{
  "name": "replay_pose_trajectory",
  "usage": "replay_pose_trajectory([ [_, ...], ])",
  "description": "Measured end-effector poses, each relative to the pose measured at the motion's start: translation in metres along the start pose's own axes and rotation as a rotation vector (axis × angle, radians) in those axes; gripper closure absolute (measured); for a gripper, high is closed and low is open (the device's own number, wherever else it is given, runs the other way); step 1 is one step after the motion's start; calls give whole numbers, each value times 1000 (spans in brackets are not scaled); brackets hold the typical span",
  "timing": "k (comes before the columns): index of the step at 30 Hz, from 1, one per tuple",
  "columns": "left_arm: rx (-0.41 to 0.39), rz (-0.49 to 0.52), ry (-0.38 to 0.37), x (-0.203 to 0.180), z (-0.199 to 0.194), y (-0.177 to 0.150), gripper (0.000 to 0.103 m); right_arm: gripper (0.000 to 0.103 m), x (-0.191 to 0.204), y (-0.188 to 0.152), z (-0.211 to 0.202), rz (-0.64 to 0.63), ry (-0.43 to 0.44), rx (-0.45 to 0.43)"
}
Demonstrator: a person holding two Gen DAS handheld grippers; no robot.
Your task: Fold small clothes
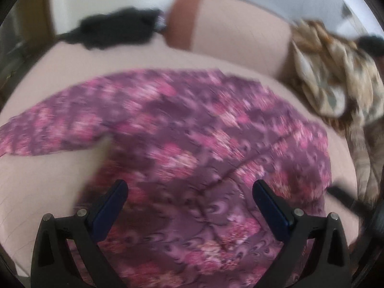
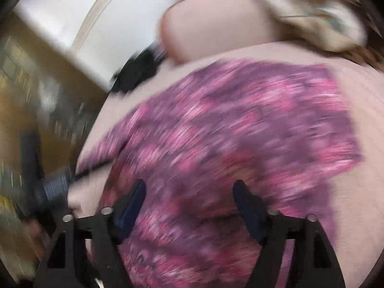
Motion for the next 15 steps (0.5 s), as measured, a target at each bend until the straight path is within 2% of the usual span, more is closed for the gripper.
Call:
replay_pose_trajectory([
  [3,71,75,-60,-35,33,-6,3,23,-73,13,-24,246,-27,-87],
  [4,95,88,-70,-43,45,-9,12,27,-94,14,-30,315,-28,-105],
  [5,124,101,-66,-49,56,-12,27,33,-114,14,-34,389,-19,-117],
  [6,162,115,-44,-55,68,-17,34,35,-129,12,-35,449,-5,-123],
  [7,154,127,-8,-57,71,-17,37,36,-136,10,-34,480,-1,-125],
  [9,101,162,43,-62,69,-16,55,37,-138,7,-30,487,-27,-112],
  [10,97,165,54,-62,68,-17,73,37,-134,7,-25,467,-47,-101],
  [11,89,162,11,-65,63,-18,92,38,-127,7,-22,442,-70,-94],
  [12,83,156,-28,-66,57,-19,98,39,-122,9,-18,420,-88,-93],
  [15,30,115,-88,-59,22,-20,98,39,-96,13,-15,318,-181,-103],
])
Point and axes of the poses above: each gripper's, at about its wrist camera, not at the fingertips, and z roughly the way its jaws point, x to its left, y to its top, the point moved 10 cm from there along z, roughly the way its jaws point, and after that the axes turned 10 degrees about x, right-handed, at the moved point
